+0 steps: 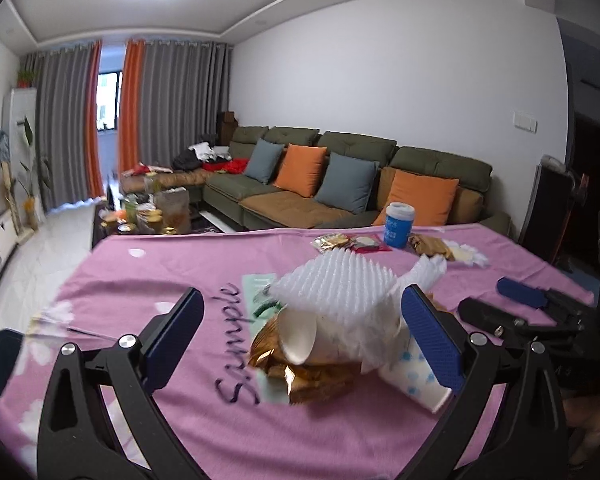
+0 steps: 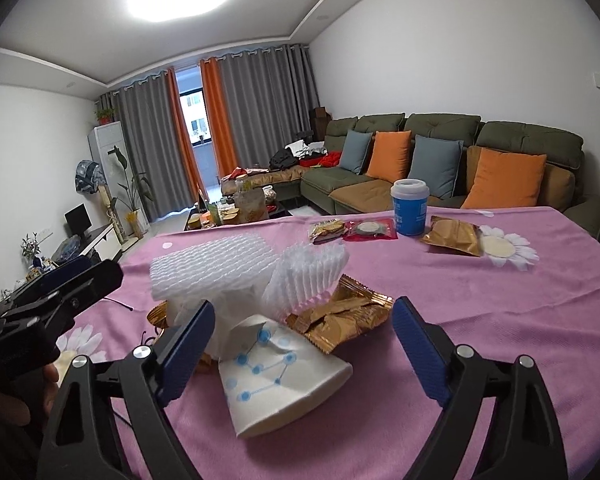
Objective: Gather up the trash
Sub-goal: 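Grasp a white foam net with the left tool while the right tool grasps another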
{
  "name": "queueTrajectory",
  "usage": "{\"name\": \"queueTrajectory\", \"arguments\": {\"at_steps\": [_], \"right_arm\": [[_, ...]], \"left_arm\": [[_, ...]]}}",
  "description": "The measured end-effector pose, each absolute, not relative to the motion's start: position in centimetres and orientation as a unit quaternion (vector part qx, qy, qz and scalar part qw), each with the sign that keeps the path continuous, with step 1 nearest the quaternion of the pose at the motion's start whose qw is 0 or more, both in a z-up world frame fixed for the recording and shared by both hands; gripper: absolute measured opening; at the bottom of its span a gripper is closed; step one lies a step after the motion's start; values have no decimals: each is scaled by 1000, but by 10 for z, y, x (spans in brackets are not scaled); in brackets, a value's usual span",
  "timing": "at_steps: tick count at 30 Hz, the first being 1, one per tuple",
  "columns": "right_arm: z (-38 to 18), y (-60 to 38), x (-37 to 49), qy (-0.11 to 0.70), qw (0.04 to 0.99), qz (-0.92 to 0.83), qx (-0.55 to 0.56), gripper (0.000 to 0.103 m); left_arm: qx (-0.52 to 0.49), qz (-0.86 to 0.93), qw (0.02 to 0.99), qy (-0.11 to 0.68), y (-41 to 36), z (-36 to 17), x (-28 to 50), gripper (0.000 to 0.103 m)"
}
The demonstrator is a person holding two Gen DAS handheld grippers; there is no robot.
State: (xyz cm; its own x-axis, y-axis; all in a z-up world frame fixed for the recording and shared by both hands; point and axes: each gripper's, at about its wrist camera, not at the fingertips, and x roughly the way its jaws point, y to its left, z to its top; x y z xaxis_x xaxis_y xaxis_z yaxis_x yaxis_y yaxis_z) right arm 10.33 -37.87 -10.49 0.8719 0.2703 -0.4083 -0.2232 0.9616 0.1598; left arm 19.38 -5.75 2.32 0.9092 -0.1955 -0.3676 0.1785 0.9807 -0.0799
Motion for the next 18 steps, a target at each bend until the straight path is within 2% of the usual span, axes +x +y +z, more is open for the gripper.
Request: {"name": "queueTrajectory", "arguments": {"at_steps": [7,14,15,18], "right_arm": [[-106,-371,132,233,961,133,60,81],[-112,-366,151,254,956,134,67,70],[-114,-365,153,259,954,134,68,66],[-118,-365,159,267,951,139,75,56]], "left_arm": [[-65,-120,964,230,-52,11,260,97],[-94,-142,952,253,-50,-10,293,97],[-99,-147,950,256,-50,-13,293,95],[-103,-156,946,264,-52,-21,298,80]]}}
